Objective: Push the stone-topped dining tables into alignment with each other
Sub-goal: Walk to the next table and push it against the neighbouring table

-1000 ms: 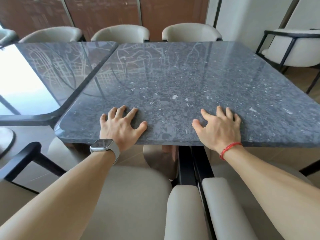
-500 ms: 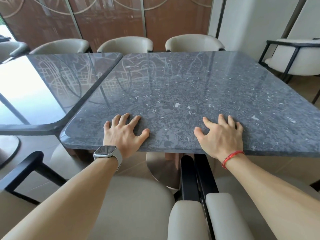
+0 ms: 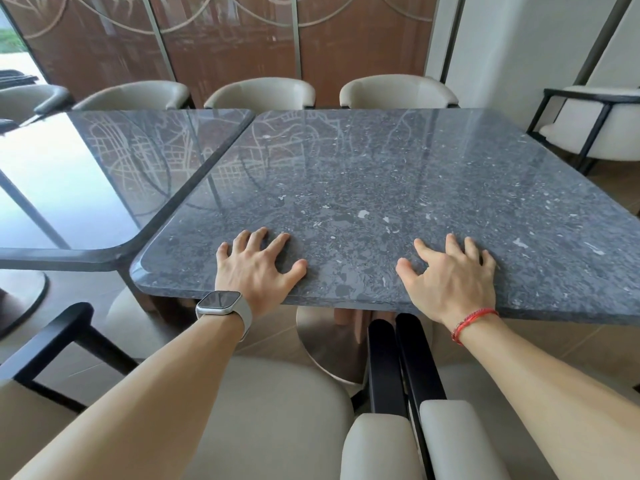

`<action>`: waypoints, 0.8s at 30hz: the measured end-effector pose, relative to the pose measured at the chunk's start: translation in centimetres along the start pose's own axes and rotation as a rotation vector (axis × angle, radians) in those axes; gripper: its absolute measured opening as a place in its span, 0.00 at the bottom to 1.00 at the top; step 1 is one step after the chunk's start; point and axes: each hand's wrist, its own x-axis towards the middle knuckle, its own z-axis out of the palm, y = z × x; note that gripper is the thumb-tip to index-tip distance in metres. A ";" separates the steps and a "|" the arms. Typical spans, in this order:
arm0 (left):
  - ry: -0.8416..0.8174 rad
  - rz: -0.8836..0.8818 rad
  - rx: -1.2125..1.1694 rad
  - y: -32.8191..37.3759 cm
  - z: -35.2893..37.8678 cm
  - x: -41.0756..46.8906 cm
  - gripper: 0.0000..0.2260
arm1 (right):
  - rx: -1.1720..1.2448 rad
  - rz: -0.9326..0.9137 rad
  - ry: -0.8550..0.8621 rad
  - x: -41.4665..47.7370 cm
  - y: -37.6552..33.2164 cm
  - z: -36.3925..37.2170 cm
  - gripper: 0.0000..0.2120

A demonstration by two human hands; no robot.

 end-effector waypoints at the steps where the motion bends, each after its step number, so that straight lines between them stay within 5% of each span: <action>1: -0.002 0.000 -0.002 0.0 0.0 0.1 0.38 | 0.001 0.000 0.001 0.0 0.0 0.0 0.36; 24: 0.014 0.007 -0.006 -0.2 1.1 2.4 0.37 | 0.027 0.005 0.008 2.0 -0.3 0.5 0.33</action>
